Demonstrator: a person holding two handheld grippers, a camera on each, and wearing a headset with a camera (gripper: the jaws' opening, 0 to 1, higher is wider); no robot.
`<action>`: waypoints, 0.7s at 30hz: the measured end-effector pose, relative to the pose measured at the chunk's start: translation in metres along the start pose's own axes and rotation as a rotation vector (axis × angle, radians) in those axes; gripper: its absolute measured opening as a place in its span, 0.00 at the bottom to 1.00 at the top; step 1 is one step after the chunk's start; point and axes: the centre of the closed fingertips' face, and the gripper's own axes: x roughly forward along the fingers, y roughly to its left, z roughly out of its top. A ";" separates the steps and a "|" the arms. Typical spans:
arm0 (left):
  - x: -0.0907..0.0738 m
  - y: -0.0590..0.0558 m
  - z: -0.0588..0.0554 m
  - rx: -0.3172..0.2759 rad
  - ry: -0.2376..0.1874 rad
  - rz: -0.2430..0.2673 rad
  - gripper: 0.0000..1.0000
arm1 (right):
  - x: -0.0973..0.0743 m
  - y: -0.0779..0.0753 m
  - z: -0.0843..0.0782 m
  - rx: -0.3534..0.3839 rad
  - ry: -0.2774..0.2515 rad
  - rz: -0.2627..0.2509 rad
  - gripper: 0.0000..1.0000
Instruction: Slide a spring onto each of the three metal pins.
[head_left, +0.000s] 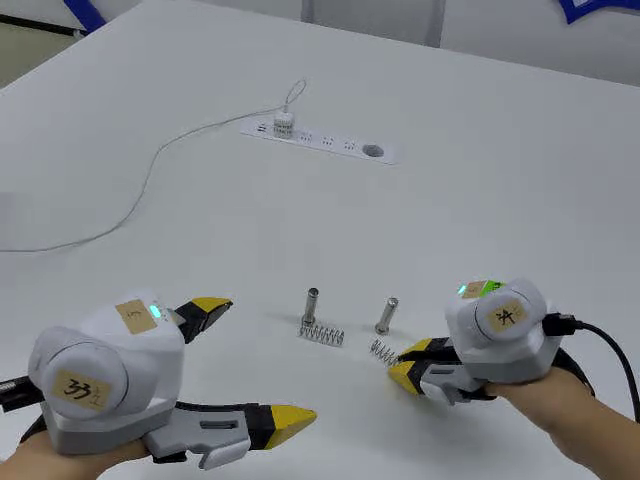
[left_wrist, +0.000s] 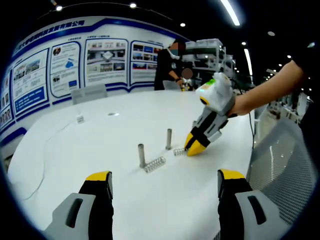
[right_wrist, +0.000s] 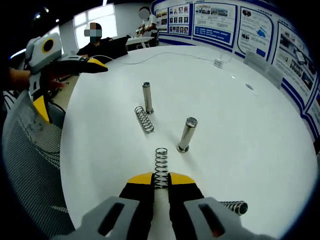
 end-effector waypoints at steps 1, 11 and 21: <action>0.000 -0.001 0.000 0.005 0.000 -0.003 0.88 | -0.001 -0.001 -0.001 -0.012 0.006 -0.010 0.11; 0.002 -0.010 0.001 0.031 0.008 -0.043 0.87 | -0.025 0.008 0.006 -0.066 -0.031 -0.010 0.11; 0.007 -0.027 0.000 0.106 0.029 -0.119 0.81 | -0.049 0.016 0.010 -0.104 -0.071 -0.019 0.11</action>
